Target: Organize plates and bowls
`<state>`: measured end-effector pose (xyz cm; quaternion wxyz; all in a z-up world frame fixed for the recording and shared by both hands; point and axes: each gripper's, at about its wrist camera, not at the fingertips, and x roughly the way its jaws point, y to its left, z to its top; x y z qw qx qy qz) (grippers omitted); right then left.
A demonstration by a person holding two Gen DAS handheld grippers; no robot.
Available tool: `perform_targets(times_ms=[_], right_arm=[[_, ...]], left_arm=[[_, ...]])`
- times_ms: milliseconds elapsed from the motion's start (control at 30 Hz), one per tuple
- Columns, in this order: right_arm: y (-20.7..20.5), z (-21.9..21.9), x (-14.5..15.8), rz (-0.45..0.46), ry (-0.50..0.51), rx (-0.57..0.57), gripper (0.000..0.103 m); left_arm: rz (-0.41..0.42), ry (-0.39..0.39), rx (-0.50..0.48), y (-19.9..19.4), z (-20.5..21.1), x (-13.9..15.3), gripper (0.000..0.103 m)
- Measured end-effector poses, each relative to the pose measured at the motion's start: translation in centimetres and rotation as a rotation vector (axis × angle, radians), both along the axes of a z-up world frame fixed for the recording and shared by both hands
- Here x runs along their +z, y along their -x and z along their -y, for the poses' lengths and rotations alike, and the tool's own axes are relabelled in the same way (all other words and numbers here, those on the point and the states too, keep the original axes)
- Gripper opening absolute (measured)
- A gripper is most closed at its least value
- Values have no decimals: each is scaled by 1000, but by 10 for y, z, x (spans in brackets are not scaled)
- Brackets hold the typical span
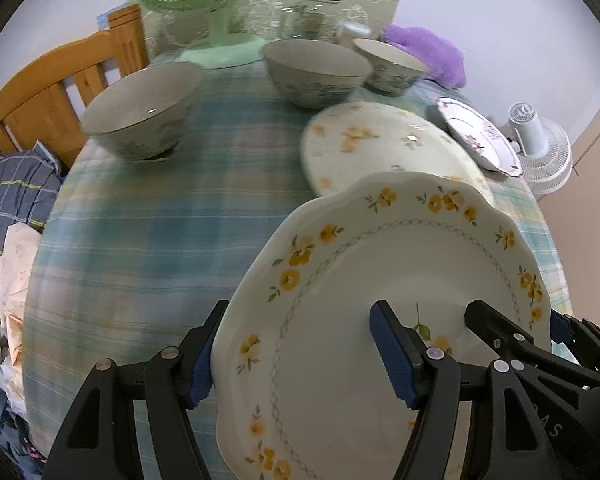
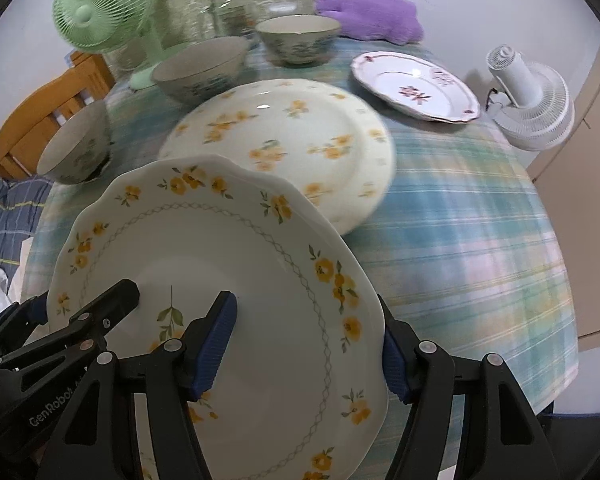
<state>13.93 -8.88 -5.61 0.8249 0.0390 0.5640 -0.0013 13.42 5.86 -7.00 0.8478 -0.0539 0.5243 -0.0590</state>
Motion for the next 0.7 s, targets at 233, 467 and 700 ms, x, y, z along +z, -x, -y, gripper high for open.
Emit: perform_targets(times_ms=[233, 467, 700], right_arm=[[-3, 58, 3, -1, 1, -23, 69], [-6, 113, 1, -5, -3, -44, 69], [-5, 161, -9, -25, -15, -74, 69]], left_arm=[[7, -19, -23, -6, 56, 6, 70], [5, -26, -44, -14, 107, 5, 70], [-13, -30, -68, -19, 155, -1, 70]])
